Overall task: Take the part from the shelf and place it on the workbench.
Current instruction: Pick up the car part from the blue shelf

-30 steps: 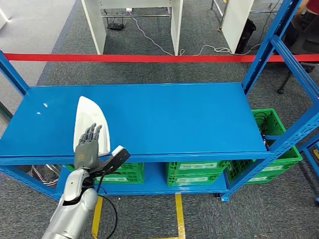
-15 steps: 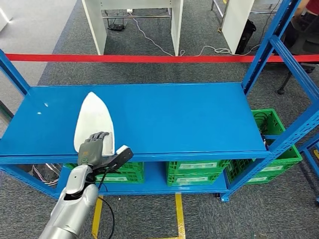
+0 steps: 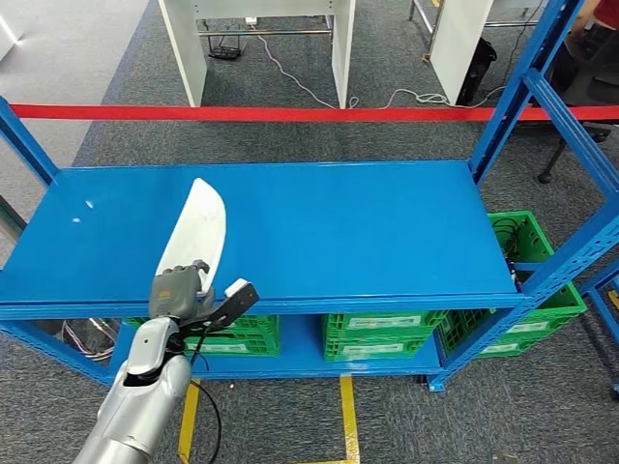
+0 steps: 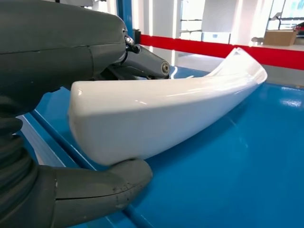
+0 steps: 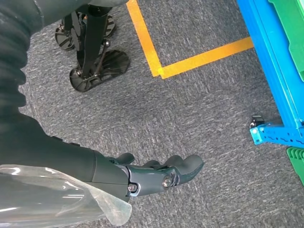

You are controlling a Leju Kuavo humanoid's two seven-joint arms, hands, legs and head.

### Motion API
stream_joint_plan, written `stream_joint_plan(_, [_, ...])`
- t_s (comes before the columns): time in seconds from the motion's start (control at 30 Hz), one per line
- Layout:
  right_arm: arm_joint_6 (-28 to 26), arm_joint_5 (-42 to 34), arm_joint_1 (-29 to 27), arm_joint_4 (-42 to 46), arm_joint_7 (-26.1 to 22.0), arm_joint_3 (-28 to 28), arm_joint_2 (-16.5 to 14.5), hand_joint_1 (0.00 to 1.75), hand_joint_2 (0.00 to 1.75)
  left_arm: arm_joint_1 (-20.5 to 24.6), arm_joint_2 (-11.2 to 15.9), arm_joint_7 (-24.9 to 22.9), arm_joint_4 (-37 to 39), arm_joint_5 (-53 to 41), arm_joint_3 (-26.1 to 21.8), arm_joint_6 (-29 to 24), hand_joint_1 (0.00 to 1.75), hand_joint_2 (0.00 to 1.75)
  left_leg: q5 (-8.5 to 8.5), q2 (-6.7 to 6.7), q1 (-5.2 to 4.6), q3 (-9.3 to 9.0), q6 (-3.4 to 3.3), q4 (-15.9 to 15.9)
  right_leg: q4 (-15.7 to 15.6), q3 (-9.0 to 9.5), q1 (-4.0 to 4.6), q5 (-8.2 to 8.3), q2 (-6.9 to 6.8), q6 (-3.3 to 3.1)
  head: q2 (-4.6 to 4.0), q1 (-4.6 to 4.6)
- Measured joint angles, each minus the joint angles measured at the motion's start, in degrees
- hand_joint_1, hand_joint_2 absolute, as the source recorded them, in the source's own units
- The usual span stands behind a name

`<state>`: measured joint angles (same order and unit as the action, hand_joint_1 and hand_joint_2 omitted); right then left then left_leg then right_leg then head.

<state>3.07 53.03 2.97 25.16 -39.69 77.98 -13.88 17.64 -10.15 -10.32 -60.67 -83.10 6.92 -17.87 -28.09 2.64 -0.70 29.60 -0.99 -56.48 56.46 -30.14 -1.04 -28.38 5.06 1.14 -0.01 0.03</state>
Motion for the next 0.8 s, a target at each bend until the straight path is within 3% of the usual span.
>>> stream_joint_plan(0.63, [0.07,-0.02,-0.05,0.00,0.00,0.01,0.00,0.00,1.75,-2.26,0.40,7.33,-3.30,3.25,2.05,-3.14,1.75,1.75,0.00,0.00,0.00,0.02,0.00,0.00,0.00,-0.04,0.00,0.00,0.01,0.00,0.00,0.01])
stream_joint_plan(0.8, [-0.08,-0.11,-0.08,0.00,-0.16,0.03,0.00,0.00,1.75,-4.29,0.24,14.62,-5.98,13.97,2.06,-3.69,1.75,1.75,-0.01,0.00,0.00,0.03,0.00,0.00,0.00,-0.06,0.00,0.00,0.01,0.00,0.01,0.01])
